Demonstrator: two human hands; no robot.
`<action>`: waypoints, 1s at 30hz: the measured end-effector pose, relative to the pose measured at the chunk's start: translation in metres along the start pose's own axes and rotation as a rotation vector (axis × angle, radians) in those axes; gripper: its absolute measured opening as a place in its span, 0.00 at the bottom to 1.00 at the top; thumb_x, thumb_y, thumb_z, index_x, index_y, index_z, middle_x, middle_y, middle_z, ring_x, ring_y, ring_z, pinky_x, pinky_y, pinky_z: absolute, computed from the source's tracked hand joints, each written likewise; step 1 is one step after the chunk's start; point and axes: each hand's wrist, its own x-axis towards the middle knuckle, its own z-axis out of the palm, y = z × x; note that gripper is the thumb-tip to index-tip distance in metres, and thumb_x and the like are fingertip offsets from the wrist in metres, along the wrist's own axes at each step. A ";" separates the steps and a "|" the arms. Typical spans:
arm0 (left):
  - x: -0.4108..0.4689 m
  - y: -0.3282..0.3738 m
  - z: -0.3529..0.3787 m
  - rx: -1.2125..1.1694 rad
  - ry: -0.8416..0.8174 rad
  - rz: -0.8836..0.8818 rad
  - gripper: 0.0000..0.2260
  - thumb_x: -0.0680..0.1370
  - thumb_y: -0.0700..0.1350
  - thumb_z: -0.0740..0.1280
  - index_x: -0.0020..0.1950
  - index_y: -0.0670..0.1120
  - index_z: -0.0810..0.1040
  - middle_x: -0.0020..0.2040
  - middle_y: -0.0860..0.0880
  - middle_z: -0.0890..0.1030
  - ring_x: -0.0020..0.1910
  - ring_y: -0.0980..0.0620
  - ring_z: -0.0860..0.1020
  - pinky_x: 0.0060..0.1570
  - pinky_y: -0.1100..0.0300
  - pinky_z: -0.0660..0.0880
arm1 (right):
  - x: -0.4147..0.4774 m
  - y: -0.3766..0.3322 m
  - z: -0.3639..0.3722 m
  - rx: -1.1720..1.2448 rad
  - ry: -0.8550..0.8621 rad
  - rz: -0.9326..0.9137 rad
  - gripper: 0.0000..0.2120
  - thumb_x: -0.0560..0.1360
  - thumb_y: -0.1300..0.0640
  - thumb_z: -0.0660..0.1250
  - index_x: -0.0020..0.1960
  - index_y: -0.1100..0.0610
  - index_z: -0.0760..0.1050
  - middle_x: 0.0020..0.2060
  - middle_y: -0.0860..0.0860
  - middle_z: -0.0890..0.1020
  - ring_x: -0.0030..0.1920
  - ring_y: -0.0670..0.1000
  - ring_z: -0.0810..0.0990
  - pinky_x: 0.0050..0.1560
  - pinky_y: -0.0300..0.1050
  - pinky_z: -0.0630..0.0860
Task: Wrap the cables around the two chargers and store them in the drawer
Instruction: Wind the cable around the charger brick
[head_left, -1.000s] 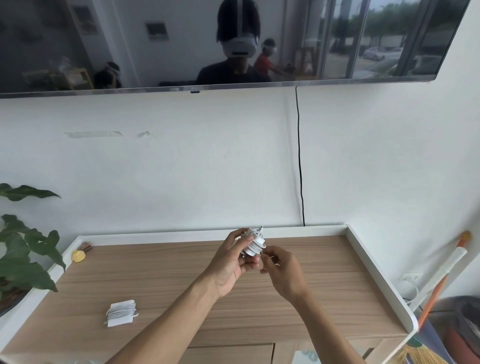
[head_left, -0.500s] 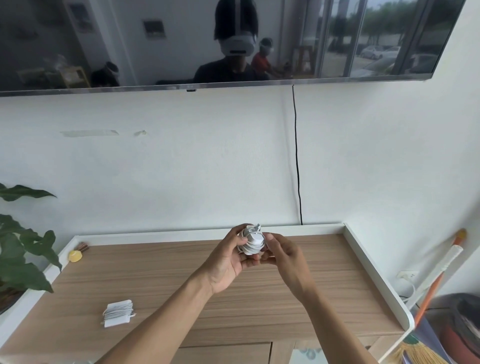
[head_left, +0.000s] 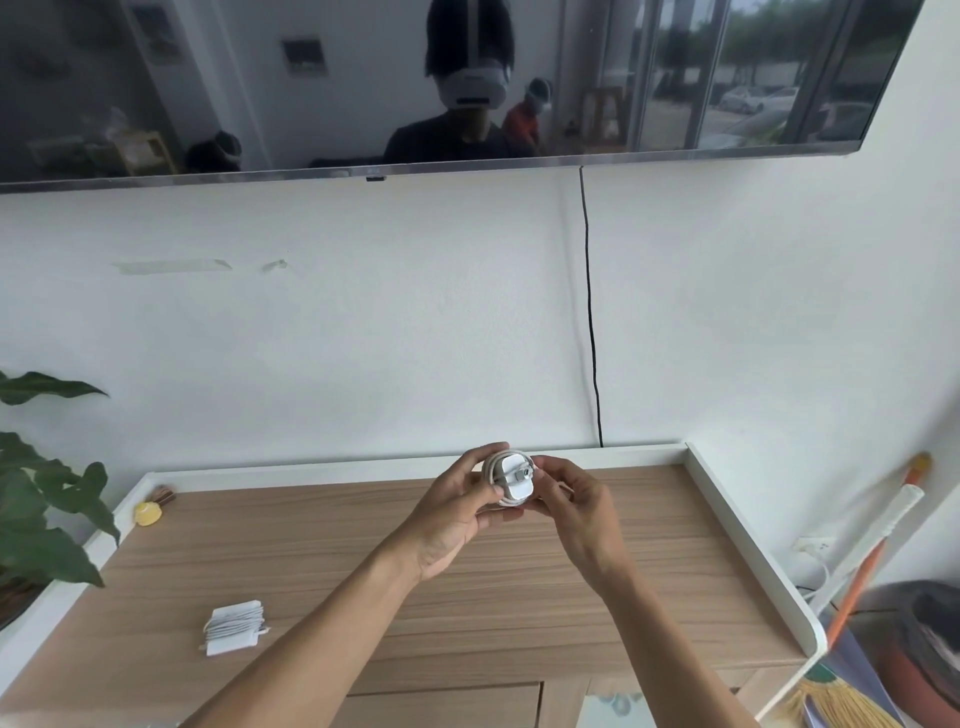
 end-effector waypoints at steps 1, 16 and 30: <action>0.000 0.000 -0.001 -0.001 -0.005 0.000 0.21 0.77 0.29 0.62 0.67 0.46 0.73 0.57 0.44 0.79 0.54 0.47 0.80 0.52 0.53 0.79 | 0.001 -0.001 0.000 0.002 -0.016 0.001 0.08 0.79 0.62 0.63 0.54 0.62 0.79 0.44 0.59 0.85 0.46 0.54 0.85 0.49 0.45 0.81; 0.001 0.003 0.011 -0.019 0.114 0.001 0.13 0.81 0.40 0.60 0.63 0.40 0.77 0.55 0.41 0.83 0.54 0.45 0.81 0.58 0.49 0.78 | 0.002 0.015 -0.002 -0.489 0.113 -0.295 0.11 0.80 0.56 0.62 0.58 0.47 0.79 0.43 0.48 0.79 0.43 0.48 0.82 0.45 0.46 0.80; -0.003 -0.004 0.007 -0.118 0.174 0.015 0.24 0.73 0.49 0.67 0.66 0.39 0.74 0.61 0.37 0.80 0.57 0.40 0.80 0.50 0.51 0.81 | -0.004 0.000 0.001 -0.448 0.101 -0.301 0.07 0.79 0.57 0.64 0.49 0.51 0.81 0.41 0.47 0.82 0.41 0.46 0.83 0.42 0.38 0.78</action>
